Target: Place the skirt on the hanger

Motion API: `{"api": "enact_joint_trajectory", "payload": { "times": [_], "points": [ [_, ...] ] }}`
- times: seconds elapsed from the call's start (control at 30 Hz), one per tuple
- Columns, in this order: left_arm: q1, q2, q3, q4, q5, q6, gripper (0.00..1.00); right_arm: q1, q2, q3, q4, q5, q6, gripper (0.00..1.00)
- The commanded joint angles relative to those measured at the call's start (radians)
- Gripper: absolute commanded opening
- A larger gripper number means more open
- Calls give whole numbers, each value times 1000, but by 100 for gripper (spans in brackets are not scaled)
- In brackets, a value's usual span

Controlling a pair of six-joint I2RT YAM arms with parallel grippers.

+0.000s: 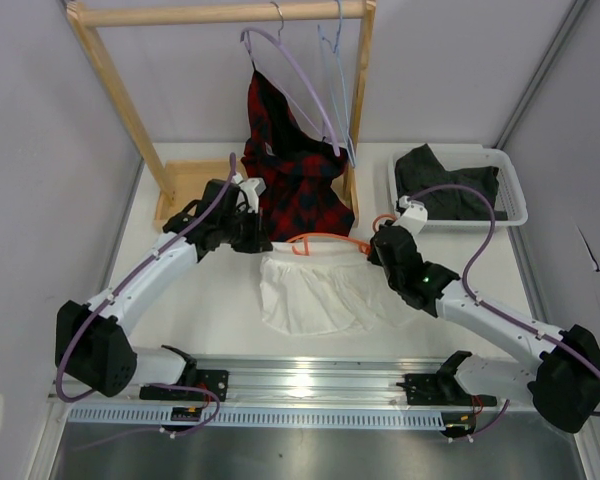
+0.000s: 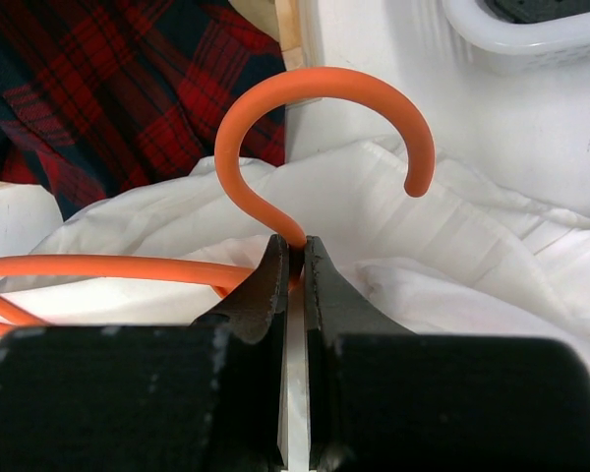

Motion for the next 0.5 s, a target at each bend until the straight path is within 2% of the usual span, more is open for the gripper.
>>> {"api": "enact_joint_trajectory", "payload": {
  "times": [0.0, 0.07, 0.47],
  "points": [
    [28, 1, 39, -6, -63, 40, 0, -28, -18, 12, -118, 125, -36, 0],
    [23, -15, -4, 0, -63, 43, 0, -74, -18, 19, -118, 101, -31, 0],
    [5, -50, -159, 57, -24, 28, 0, -96, -28, 53, -100, 64, -17, 0]
  ]
}}
